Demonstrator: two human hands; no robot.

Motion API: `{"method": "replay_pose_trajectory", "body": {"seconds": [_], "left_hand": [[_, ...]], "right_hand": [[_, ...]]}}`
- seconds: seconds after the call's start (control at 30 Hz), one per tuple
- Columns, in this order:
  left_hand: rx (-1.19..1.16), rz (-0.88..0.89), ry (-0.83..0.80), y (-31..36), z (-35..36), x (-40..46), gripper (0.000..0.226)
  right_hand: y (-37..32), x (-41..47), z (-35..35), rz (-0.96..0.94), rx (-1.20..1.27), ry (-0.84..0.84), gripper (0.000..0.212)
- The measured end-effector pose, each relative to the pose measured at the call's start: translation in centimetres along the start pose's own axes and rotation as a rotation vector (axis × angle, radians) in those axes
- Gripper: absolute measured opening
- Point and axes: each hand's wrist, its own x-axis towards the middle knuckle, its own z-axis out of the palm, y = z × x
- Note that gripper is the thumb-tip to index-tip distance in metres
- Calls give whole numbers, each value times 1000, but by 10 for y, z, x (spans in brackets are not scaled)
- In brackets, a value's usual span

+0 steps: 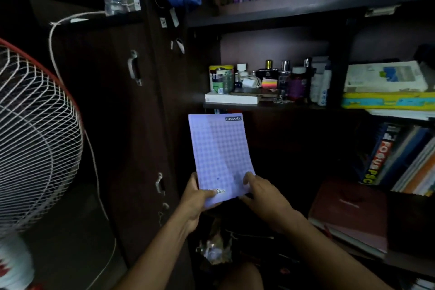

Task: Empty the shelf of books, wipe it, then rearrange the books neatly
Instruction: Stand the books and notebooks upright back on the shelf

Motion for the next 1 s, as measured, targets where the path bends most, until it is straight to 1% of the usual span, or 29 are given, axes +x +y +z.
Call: {"method": "replay_pose_trajectory", "body": {"seconds": [0.03,0.07,0.17,0.23,0.27,0.33,0.4,0.43,0.57,0.67,0.7,0.83,0.93,1.0], "left_hand": [[0,-2,47,-3,1,5,66],[5,-14,87,-7,4,10,65],[14,-49,157,-22,14,21,32],[47,-16,204,-30,15,28,21],[72,21,234,-32,13,29,20],[189,150,333,-38,7,37,27],[347,289,427,-40,3,43,37],[395,334,440,-38,4,46,41],[533,351,368,-27,11,61,49],[502,245,290,-23,9,72,63],[504,215,267,-26,7,76,64],[456,183,335,-33,1,87,48],[475,197,330,-39,0,88,46],[527,208,325,-42,0,91,47]], "right_hand": [[1,6,4,-7,40,-16,42],[4,12,8,-13,57,-39,47],[15,26,25,-19,38,-118,58],[23,33,36,19,16,-180,60],[27,35,40,36,-5,-212,61],[34,42,48,54,-13,-226,61],[37,57,51,63,43,-162,57],[37,66,49,85,96,-132,55],[36,93,48,183,259,-36,50],[46,103,54,186,337,-12,54],[51,107,57,197,356,-8,57],[56,136,61,243,388,59,67],[48,160,62,203,449,77,73],[46,169,66,184,547,119,81]]}}
